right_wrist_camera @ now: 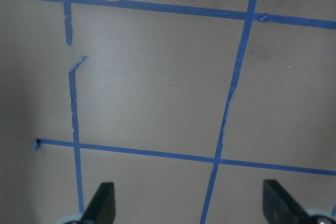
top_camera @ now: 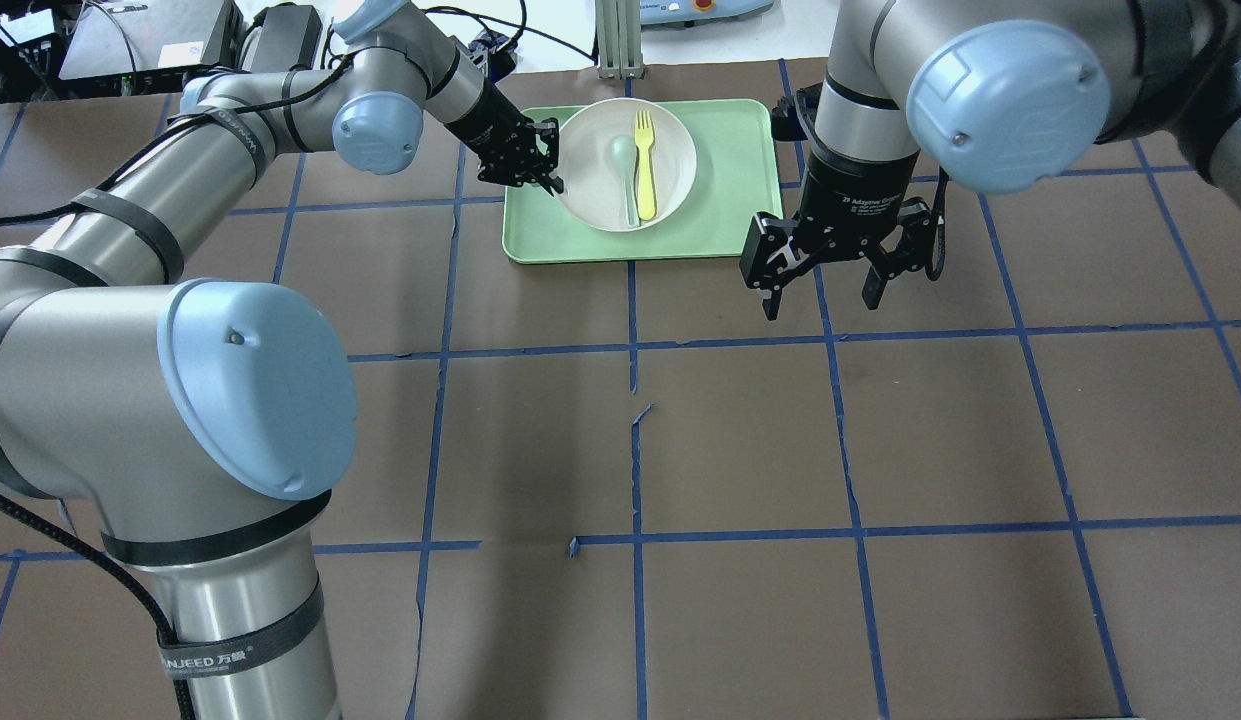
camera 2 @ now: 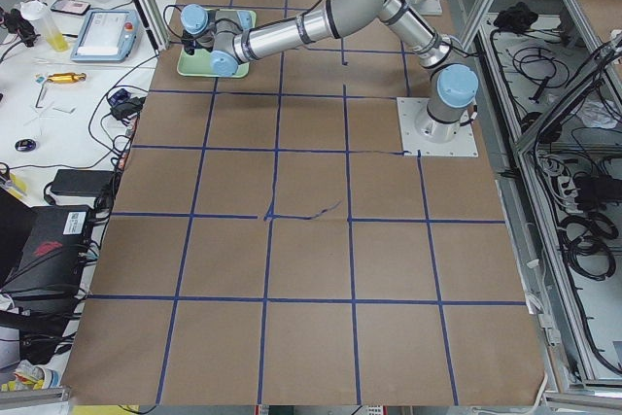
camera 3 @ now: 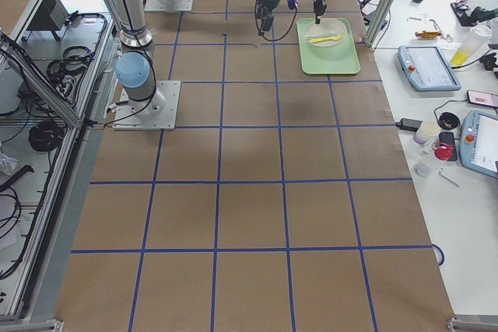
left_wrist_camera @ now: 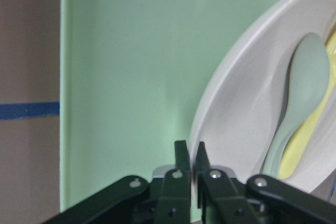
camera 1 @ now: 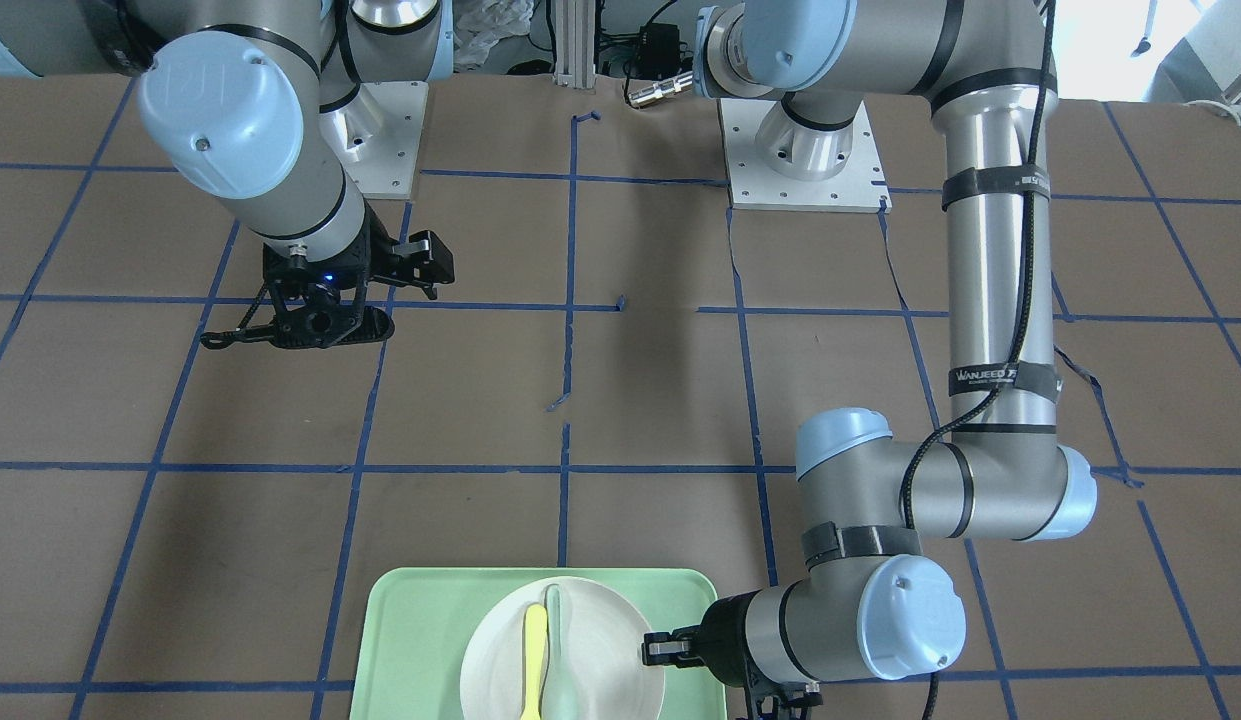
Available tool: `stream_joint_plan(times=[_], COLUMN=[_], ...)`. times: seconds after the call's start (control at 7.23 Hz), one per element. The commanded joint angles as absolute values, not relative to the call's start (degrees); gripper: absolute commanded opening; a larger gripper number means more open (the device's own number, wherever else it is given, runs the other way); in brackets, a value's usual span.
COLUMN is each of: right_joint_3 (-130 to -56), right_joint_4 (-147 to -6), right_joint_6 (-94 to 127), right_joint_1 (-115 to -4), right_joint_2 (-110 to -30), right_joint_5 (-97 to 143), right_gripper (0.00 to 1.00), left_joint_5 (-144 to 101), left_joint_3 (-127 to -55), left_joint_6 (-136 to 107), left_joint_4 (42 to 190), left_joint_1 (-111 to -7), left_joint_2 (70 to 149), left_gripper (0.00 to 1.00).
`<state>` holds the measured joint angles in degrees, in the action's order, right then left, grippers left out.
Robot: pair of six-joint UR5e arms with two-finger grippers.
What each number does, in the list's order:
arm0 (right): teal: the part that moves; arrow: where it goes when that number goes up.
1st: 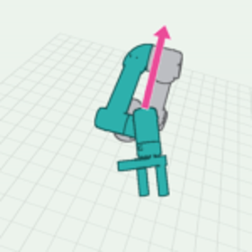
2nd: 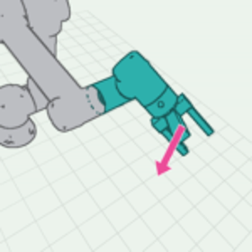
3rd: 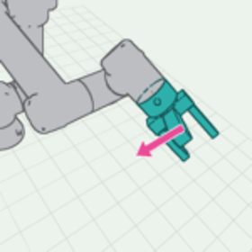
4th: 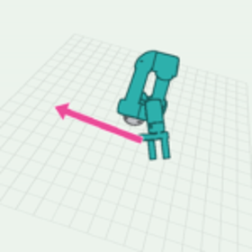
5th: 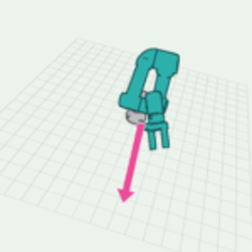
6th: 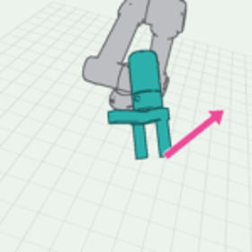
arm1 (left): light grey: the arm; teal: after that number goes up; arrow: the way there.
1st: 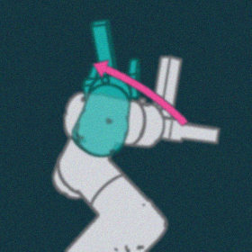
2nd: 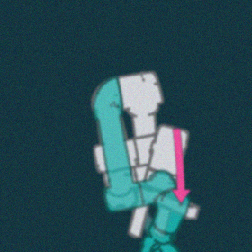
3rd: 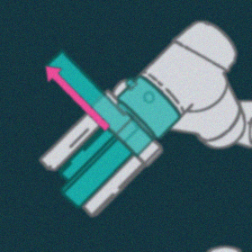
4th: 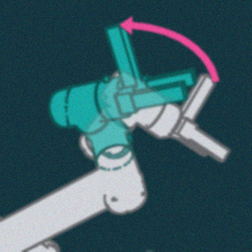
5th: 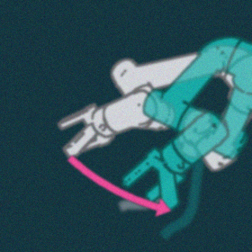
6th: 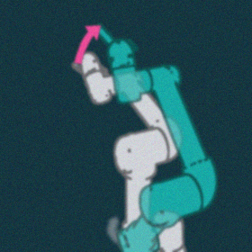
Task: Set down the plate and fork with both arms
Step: 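Carry the plate with the left gripper onto the light green tray, then open the left gripper and withdraw it while the right gripper moves toward the plate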
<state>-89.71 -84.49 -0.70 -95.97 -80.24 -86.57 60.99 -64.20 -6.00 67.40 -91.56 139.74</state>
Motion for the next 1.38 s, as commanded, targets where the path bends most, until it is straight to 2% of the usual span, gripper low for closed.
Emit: stream_joint_plan(times=[0.0, 0.14, 0.28, 0.55, 0.69, 0.83, 0.97, 1.11, 1.24], right_joint_3=[-89.7, -89.7, -89.6, -89.6, -89.6, -89.4, -88.9, -88.9, -89.5], right_joint_4=[-84.5, -84.6, -84.8, -84.9, -84.9, -85.2, -85.5, -88.2, -97.0], right_joint_6=[-0.7, -0.6, -0.5, -0.5, -0.5, -0.6, -0.8, 0.3, 3.7], right_joint_1=[-96.0, -96.0, -96.0, -96.0, -95.9, -95.9, -95.9, -95.9, -95.8], right_joint_2=[-80.2, -80.2, -80.2, -80.2, -80.2, -80.2, -80.2, -79.5, -77.6], right_joint_5=[-86.6, -86.5, -85.9, -85.3, -85.3, -85.8, -86.0, -86.1, -85.9], right_gripper=[1.00, 1.00, 1.00, 1.00, 1.00, 1.00, 1.00, 1.00, 1.00], left_joint_5=[61.1, 61.1, 61.6, 61.6, 61.5, 61.6, 63.4, 69.5, 73.8], left_joint_3=[-64.2, -64.2, -64.2, -64.2, -64.2, -64.1, -64.5, -65.5, -66.4], left_joint_6=[-4.4, -4.9, -5.3, -5.3, -5.5, -6.8, -7.8, -7.8, -6.9], left_joint_4=[66.4, 65.9, 65.9, 65.7, 64.9, 64.1, 63.7, 64.6, 70.5], left_joint_1=[-92.0, -92.1, -92.1, -92.1, -92.2, -92.2, -91.8, -91.3, -89.4], left_joint_2=[141.1, 141.3, 141.4, 141.3, 141.0, 139.1, 135.5, 132.1, 129.0], left_gripper=[0.00, 0.00, 0.28, 0.49, 0.56, 0.85, 1.00, 1.00, 1.00])
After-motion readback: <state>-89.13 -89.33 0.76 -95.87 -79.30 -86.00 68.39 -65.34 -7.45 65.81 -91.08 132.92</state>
